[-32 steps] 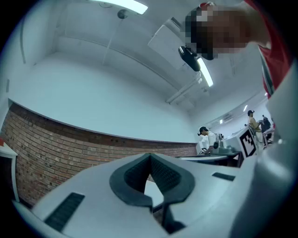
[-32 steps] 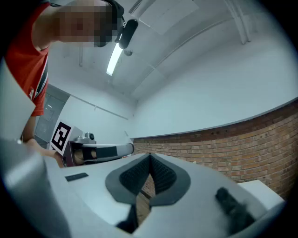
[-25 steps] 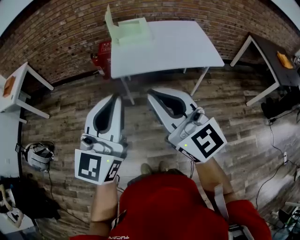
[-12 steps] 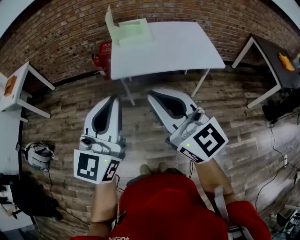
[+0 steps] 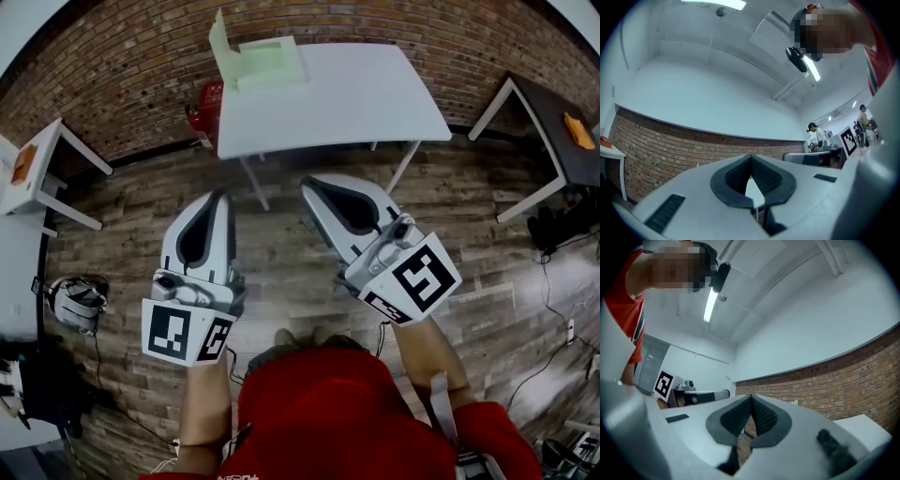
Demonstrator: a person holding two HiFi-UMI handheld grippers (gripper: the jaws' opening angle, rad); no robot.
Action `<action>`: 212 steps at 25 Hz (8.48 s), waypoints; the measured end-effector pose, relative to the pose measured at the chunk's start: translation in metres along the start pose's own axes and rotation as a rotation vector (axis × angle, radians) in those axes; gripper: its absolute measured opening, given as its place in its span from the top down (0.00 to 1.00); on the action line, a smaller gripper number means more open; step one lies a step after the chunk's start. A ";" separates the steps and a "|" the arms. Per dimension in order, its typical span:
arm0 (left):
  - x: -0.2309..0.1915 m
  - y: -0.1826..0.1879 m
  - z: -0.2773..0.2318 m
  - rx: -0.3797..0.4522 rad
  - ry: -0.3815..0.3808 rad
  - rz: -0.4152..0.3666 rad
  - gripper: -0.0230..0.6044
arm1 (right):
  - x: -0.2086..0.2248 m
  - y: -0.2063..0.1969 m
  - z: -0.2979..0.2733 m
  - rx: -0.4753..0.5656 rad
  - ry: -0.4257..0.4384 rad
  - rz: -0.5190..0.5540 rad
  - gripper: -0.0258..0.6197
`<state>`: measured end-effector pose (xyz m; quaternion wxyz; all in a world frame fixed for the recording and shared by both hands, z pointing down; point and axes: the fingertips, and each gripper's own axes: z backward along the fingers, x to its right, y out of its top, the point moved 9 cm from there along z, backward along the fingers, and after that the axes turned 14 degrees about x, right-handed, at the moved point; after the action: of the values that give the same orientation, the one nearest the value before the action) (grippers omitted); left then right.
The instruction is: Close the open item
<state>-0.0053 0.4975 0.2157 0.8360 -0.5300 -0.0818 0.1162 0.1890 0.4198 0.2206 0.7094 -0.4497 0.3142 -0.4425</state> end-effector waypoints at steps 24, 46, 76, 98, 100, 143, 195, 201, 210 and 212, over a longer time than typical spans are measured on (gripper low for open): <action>-0.001 -0.020 -0.035 0.001 0.038 -0.028 0.94 | 0.056 -0.008 0.010 -0.012 -0.010 0.013 0.91; -0.150 -0.066 -0.131 0.016 0.025 -0.041 0.94 | 0.136 -0.065 -0.125 -0.044 -0.046 0.067 0.91; -0.288 -0.130 -0.205 -0.009 -0.030 0.015 0.94 | 0.187 -0.134 -0.252 -0.120 -0.102 0.112 0.91; -0.311 -0.178 -0.296 -0.042 0.012 -0.026 0.94 | 0.295 -0.159 -0.293 -0.103 -0.065 0.116 0.91; -0.317 -0.182 -0.307 -0.046 0.025 -0.034 0.94 | 0.310 -0.162 -0.301 -0.100 -0.056 0.110 0.91; -0.380 -0.249 -0.384 -0.181 0.202 -0.122 0.94 | 0.438 -0.215 -0.366 -0.185 -0.025 0.081 0.91; -0.417 -0.337 -0.434 -0.381 0.179 -0.111 0.74 | 0.534 -0.425 -0.276 -0.694 -0.350 -0.381 0.59; -0.411 -0.339 -0.441 -0.376 0.181 -0.110 0.82 | 0.536 -0.431 -0.276 -0.693 -0.332 -0.432 0.59; -0.393 -0.346 -0.453 -0.385 0.142 -0.111 0.86 | 0.535 -0.441 -0.274 -0.728 -0.285 -0.448 0.59; -0.388 -0.348 -0.455 -0.388 0.131 -0.113 0.87 | 0.536 -0.442 -0.273 -0.728 -0.277 -0.449 0.59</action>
<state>-0.2221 -0.1495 0.3317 0.7270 -0.6821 -0.0774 0.0166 0.0259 -0.2565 0.4910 0.4268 -0.7821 0.2461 -0.3816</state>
